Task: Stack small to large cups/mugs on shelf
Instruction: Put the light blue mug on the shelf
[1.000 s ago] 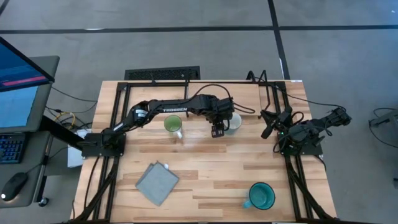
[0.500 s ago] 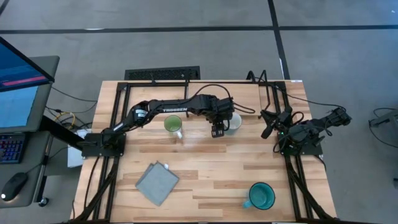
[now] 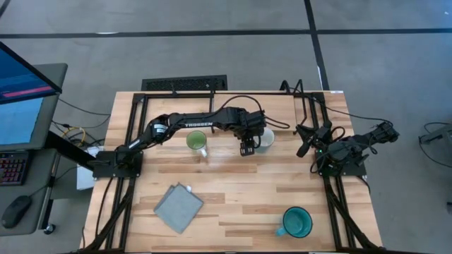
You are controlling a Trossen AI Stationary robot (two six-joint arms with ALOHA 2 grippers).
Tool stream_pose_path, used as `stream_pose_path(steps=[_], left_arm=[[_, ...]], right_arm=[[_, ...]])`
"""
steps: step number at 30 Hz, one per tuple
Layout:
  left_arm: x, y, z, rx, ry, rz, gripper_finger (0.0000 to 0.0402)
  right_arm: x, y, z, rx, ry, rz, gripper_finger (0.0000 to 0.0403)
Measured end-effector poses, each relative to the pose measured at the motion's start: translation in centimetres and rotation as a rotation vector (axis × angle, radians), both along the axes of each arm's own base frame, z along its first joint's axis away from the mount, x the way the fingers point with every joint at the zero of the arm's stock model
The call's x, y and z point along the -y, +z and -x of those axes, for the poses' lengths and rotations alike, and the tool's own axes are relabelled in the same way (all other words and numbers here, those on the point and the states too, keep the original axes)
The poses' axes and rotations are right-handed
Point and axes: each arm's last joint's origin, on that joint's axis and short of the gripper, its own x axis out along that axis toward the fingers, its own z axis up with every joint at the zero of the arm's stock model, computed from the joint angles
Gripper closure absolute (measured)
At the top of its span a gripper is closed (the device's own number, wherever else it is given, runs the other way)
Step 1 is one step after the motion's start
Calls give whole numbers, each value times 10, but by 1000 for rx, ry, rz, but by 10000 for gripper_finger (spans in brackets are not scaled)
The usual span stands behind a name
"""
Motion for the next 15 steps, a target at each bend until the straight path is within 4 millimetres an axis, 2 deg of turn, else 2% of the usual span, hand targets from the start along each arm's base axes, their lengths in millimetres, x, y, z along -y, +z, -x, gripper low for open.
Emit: stream_pose_path(steps=[6, 15], left_arm=[[-1, 0, 0, -1, -3, -6, 188], [0, -15, -3, -33, 4, 10, 188]], right_arm=[[0, 0, 0, 0, 0, 0, 329], [0, 0, 0, 0, 0, 0, 329]])
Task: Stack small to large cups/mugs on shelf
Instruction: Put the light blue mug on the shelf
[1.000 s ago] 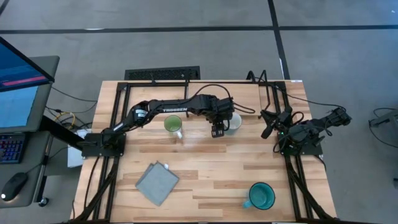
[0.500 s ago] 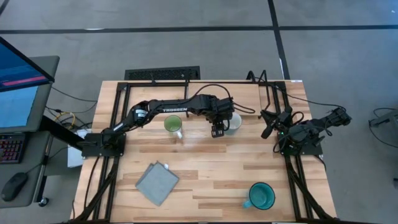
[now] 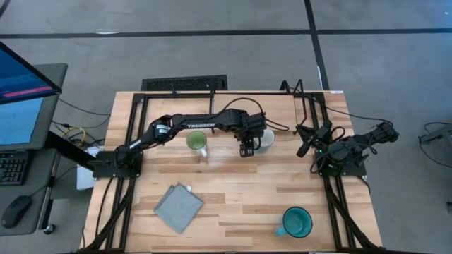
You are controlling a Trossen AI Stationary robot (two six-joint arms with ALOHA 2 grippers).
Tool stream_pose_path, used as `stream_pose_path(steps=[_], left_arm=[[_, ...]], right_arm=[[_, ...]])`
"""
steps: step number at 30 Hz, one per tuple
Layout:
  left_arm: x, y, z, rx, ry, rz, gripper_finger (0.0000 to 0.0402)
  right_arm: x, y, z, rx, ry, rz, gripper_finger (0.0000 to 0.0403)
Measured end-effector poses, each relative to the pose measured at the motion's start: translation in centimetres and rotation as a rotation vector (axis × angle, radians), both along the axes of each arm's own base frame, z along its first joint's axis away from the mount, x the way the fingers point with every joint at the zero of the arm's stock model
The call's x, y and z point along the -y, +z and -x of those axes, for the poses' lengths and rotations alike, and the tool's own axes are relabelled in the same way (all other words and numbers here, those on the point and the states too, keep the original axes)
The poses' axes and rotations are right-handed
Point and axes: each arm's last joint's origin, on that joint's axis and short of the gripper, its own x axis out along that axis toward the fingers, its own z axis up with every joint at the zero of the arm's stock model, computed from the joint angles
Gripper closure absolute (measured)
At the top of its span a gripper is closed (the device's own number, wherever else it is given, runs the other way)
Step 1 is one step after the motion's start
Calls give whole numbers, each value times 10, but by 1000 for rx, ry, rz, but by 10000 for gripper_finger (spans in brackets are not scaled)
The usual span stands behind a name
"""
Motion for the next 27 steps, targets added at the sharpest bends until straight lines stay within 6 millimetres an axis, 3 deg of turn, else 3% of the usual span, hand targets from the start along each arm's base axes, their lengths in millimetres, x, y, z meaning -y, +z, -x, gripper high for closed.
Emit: stream_pose_path(steps=[12, 27], left_arm=[[0, 2, -2, 26, -6, -3, 197], [0, 2, -2, 24, -2, -10, 307]], right_arm=[[0, 0, 0, 0, 0, 0, 329], [0, 0, 0, 0, 0, 0, 329]])
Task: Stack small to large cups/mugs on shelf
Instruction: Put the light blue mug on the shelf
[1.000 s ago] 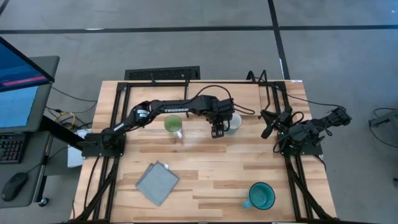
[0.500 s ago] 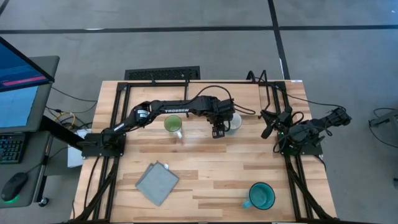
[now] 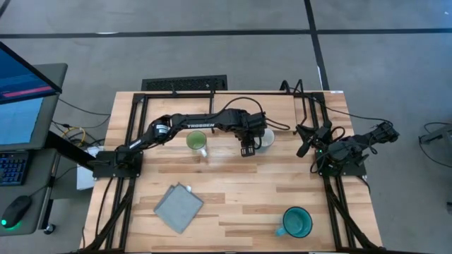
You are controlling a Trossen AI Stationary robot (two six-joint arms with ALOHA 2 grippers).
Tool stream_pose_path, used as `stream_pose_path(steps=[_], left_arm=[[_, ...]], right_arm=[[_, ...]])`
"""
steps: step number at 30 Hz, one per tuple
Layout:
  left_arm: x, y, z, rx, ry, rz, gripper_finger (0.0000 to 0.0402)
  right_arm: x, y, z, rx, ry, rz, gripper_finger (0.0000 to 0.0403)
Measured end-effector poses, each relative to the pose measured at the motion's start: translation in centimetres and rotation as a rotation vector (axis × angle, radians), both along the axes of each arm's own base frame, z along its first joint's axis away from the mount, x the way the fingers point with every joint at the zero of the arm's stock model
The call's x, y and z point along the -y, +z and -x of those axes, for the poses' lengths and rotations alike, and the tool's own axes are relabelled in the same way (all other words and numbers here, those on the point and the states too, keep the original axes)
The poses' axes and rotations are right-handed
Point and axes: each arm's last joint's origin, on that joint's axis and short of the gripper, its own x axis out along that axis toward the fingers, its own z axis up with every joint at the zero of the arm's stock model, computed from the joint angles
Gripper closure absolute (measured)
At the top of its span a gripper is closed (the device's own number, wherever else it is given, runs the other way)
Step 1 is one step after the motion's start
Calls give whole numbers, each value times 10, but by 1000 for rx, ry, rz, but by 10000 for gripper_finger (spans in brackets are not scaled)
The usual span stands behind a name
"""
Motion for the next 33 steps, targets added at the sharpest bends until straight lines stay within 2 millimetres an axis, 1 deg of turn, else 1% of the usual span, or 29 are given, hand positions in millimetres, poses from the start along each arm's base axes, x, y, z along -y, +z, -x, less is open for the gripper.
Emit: stream_pose_path(steps=[5, 8, 10, 15, 22, 25, 30, 33], left_arm=[[0, 0, 0, 0, 1, -2, 341], [0, 0, 0, 0, 1, -1, 352], [0, 0, 0, 1, 1, -1, 351], [0, 0, 0, 2, 1, -1, 337], [0, 0, 0, 3, 2, 0, 356], [0, 0, 0, 3, 1, -1, 356], [0, 0, 0, 3, 1, -1, 344], [0, 0, 0, 3, 2, -1, 349]], right_arm=[[0, 0, 0, 0, 0, 0, 329], [0, 0, 0, 0, 0, 0, 329], [0, 0, 0, 0, 0, 0, 329], [0, 0, 0, 0, 0, 0, 329], [0, 0, 0, 0, 0, 0, 329], [0, 0, 0, 0, 0, 0, 329], [0, 0, 0, 0, 0, 0, 329], [0, 0, 0, 0, 0, 0, 329]])
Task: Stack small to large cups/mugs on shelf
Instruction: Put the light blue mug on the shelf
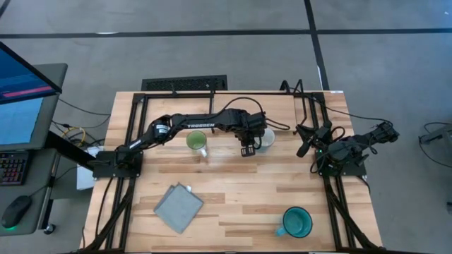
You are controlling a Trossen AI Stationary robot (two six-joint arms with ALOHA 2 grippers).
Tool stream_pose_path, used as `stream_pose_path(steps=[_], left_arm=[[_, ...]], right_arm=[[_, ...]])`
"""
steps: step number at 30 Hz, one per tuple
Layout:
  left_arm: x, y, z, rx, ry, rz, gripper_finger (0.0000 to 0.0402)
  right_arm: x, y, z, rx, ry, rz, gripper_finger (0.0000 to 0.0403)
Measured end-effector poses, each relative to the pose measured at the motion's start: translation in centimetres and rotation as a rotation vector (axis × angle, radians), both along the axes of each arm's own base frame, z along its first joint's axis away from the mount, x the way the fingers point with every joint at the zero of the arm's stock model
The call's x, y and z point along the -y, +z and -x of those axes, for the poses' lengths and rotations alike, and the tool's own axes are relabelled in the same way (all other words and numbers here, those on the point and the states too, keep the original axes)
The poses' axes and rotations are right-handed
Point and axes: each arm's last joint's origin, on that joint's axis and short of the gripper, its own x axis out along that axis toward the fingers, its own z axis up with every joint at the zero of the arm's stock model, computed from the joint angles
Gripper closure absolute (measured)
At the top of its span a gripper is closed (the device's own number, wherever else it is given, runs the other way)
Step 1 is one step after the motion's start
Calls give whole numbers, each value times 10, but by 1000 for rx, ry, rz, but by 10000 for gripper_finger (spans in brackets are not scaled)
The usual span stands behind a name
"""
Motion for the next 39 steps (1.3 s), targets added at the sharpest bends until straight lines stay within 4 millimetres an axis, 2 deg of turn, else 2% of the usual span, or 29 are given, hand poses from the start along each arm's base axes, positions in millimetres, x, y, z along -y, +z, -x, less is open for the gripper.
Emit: stream_pose_path(steps=[6, 12, 18, 39], left_arm=[[0, 0, 0, 0, 0, 1, 356], [0, 0, 0, 2, 3, -6, 344], [0, 0, 0, 3, 6, -20, 355], [-1, 0, -1, 6, 28, -18, 344]], right_arm=[[0, 0, 0, 1, 0, 0, 329], [0, 0, 0, 0, 0, 0, 329], [0, 0, 0, 0, 0, 0, 329], [0, 0, 0, 1, 1, -1, 329]])
